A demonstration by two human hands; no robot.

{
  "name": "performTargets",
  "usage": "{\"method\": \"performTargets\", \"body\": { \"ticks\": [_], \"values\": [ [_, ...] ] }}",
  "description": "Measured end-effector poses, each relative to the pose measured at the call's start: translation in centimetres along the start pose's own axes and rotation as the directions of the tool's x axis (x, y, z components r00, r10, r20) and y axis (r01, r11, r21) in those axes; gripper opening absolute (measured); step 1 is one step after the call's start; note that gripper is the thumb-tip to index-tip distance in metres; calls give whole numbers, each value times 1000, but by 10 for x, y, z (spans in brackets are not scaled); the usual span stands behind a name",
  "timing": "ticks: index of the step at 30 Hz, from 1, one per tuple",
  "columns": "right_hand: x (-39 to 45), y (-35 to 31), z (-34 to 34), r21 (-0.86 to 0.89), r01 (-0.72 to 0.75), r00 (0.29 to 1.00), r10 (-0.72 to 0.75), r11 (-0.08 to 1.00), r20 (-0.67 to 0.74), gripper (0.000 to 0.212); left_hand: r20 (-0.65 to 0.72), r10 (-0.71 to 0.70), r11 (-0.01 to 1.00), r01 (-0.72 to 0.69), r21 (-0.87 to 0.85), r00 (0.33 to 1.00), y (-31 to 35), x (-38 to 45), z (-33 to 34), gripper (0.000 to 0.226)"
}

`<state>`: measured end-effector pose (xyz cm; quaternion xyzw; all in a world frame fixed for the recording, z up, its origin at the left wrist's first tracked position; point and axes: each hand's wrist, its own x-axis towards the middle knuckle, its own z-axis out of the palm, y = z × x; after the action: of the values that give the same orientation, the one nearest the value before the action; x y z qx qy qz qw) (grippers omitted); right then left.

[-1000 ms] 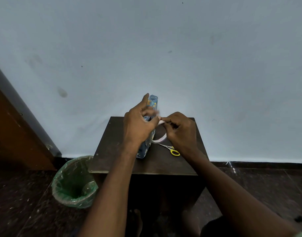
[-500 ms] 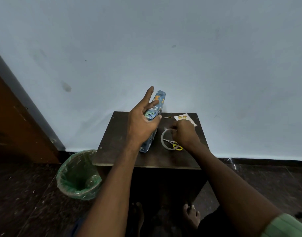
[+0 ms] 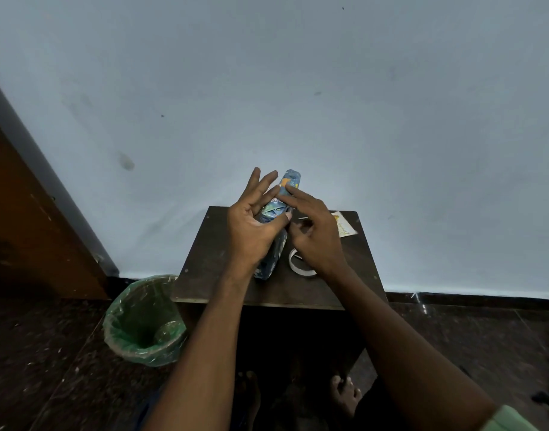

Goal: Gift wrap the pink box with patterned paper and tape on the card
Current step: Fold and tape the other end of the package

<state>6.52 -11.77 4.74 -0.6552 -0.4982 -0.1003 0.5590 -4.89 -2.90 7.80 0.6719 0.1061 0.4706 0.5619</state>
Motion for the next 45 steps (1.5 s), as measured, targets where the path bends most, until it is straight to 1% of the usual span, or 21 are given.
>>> {"method": "performTargets", "body": {
  "ticks": [3, 7, 11, 14, 16, 19, 25, 27, 29, 33, 36, 40, 45],
  "values": [
    [3, -5, -2, 40, 12, 999, -10, 999, -37, 43, -49, -42, 994, 37, -104, 998, 0, -1, -3, 59],
    [6, -10, 0, 105, -18, 1000, 20, 994, -21, 34, -85, -174, 954, 147, -263, 981, 3, -5, -6, 44],
    [10, -8, 4, 77, 11, 999, -8, 997, -34, 35, -34, -230, 928, 208, -309, 973, 2, -8, -12, 42],
    [12, -11, 5, 84, 20, 1000, -22, 996, 19, 38, -10, -290, 890, 266, -371, 957, 4, -8, -15, 44],
    [13, -16, 3, 126, 5, 999, -11, 992, 48, 39, -1, -320, 866, 291, -407, 948, 5, -8, -15, 39],
    [16, -21, 0, 162, -40, 997, 28, 986, 71, 38, 1, -344, 854, 314, -415, 939, 3, -6, -16, 40],
    [18, -19, -2, 164, -81, 995, 69, 983, 78, 36, -46, -330, 880, 290, -375, 943, 3, -5, -20, 42],
    [17, -20, -1, 181, -95, 993, 80, 979, 88, 36, -31, -364, 855, 321, -407, 931, 0, -4, -20, 41],
    [18, -20, 0, 194, -113, 991, 97, 974, 90, 35, 16, -395, 813, 358, -459, 919, -2, -2, -21, 38],
    [17, -18, 1, 240, -153, 987, 136, 959, 82, 26, 63, -414, 776, 388, -498, 908, -1, -2, -25, 40],
    [18, -19, 2, 306, -210, 977, 189, 929, 96, 24, 61, -396, 802, 377, -463, 916, -1, -2, -27, 40],
    [19, -21, 1, 427, -305, 952, 272, 851, 136, 22, 51, -364, 837, 350, -421, 930, -2, -1, -29, 39],
    [20, -20, 0, 438, -347, 938, 301, 829, 172, 10, 37, -354, 857, 340, -387, 934, -4, 1, -30, 38]
  ]
}}
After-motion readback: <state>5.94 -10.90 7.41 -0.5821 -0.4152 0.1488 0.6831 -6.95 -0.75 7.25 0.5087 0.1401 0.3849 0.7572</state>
